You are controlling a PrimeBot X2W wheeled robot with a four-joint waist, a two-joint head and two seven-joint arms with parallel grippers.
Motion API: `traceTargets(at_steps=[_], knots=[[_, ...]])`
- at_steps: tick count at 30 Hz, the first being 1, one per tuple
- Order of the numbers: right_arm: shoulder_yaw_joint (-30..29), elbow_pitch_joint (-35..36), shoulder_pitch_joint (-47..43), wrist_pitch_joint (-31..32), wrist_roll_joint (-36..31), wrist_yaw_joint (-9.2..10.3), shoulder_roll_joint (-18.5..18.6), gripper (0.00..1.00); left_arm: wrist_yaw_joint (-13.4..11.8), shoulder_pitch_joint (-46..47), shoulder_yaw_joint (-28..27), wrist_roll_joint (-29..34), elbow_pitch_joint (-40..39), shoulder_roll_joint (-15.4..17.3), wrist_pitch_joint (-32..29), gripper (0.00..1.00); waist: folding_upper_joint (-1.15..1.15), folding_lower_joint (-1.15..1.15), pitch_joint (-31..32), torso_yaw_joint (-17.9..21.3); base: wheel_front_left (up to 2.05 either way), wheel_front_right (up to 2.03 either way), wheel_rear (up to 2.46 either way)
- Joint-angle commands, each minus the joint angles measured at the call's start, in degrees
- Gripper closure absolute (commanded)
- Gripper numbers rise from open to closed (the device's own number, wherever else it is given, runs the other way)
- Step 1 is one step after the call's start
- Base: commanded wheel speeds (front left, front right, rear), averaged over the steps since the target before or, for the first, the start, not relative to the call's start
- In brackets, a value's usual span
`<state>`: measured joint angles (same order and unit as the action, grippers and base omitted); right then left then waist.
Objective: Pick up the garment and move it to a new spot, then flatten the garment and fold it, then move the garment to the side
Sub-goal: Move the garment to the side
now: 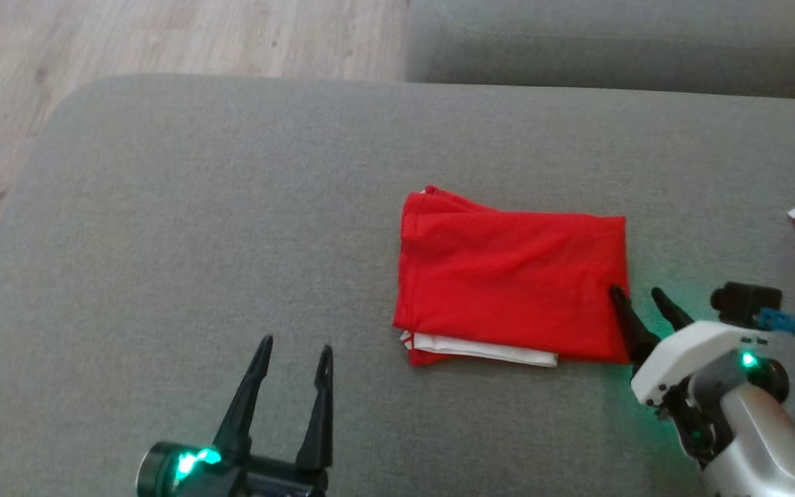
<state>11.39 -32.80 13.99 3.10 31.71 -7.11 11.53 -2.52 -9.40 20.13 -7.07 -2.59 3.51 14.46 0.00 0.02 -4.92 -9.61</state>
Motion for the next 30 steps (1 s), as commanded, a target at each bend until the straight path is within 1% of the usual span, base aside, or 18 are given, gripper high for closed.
traceTargets(at_steps=[1, 3, 4, 5, 6, 9, 11, 14, 18, 23, 27, 30], knots=[[1.8, -0.1, 2.1, 1.1, 1.2, -0.37, 0.7, 0.0, -0.2, 2.5, -1.1, 0.3, -2.1, -0.6, 0.5, 0.0, 0.0, -0.02, -1.0, -1.1, 0.0, 0.0, 0.0], [3.1, -2.6, 3.6, 3.4, 3.3, -0.37, 0.3, 0.0, -0.3, 3.0, -0.5, 0.4, -2.1, -0.6, 0.5, 0.0, 0.0, -0.02, -1.3, -1.5, 0.0, 0.0, 0.0], [3.8, -3.2, 4.1, 3.8, 4.4, -0.37, 0.1, 0.36, -0.5, 3.2, -0.3, 0.4, -2.1, -0.6, 0.5, 0.0, 0.0, -0.02, -1.5, -1.6, 0.0, 0.0, 0.0], [4.3, -3.5, 4.6, 3.6, 5.6, -0.37, 0.2, 0.85, -0.6, 3.3, -0.1, 0.5, -2.2, -0.6, 0.5, 0.0, 0.0, -0.02, -1.7, -1.7, 0.0, 0.0, 0.0], [5.0, -3.7, 5.1, 3.3, 6.3, -0.37, 0.5, 1.0, -0.7, 3.4, 0.0, 0.6, -2.3, -0.6, 0.5, 0.0, 0.0, -0.02, -1.9, -1.6, 0.0, 0.0, 0.0], [6.3, -3.3, 6.2, 1.2, 7.6, -0.37, 2.5, 1.0, -1.2, 3.6, 0.3, 0.4, -2.7, -0.6, 0.5, 0.0, 0.0, -0.02, -2.8, -0.5, 0.0, 0.0, 0.0], [7.3, -2.2, 7.2, 0.4, 7.9, -0.37, 4.6, 1.0, -1.5, 3.9, 0.5, 0.2, -3.2, -0.6, 0.5, 0.0, 0.0, -0.02, -3.6, 1.1, 0.0, 0.0, 0.0], [8.2, 0.0, 8.7, 0.6, 7.8, -0.37, 9.1, 1.0, -1.7, 4.9, 0.9, 0.0, -3.9, -0.6, 0.5, 0.0, 0.0, -0.02, -5.2, 3.9, 0.0, 0.0, 0.0], [7.7, 4.0, 11.8, 2.5, 7.2, -0.37, 16.9, 1.0, -2.1, 6.9, 1.4, 0.2, -4.6, -0.6, 0.5, 0.0, 0.0, -0.02, -8.6, 8.3, 0.0, 0.0, 0.0], [3.7, 9.3, 15.0, 6.0, 6.0, -0.37, 27.0, 1.0, -2.2, 10.6, 2.3, 0.5, -4.5, -0.6, 0.5, 0.0, 0.0, -0.02, -13.1, 11.9, 0.0, 0.0, 0.0], [-1.3, 13.4, 14.8, 9.2, 5.4, -0.37, 34.6, 1.0, -2.2, 13.2, 2.8, 0.6, -4.2, -0.6, 0.5, 0.0, 0.0, -0.02, -15.8, 13.2, 0.0, 0.0, 0.0], [-5.7, 15.9, 13.5, 12.3, 5.7, -0.37, 39.0, 1.0, -2.1, 14.5, 2.9, 0.7, -3.8, -0.6, 0.5, 0.0, 0.0, -0.02, -16.9, 13.7, 0.0, 0.0, 0.0]])
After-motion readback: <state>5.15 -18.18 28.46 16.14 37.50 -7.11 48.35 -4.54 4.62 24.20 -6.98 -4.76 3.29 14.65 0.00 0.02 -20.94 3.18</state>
